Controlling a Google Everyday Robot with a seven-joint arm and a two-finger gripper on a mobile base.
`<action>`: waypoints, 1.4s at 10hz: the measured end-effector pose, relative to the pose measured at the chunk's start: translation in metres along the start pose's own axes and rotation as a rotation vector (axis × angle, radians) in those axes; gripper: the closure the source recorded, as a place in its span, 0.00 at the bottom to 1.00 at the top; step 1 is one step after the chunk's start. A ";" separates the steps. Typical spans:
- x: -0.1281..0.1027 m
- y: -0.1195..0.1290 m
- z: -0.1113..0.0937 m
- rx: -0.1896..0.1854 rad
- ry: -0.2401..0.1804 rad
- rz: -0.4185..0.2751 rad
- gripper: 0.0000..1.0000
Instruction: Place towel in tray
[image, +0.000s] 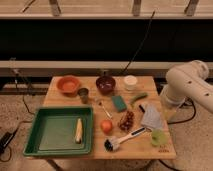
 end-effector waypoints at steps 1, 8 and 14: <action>0.000 0.000 0.000 0.000 0.000 0.000 0.35; 0.000 0.000 0.000 0.000 0.000 0.000 0.35; -0.003 -0.003 0.003 0.010 -0.013 -0.021 0.35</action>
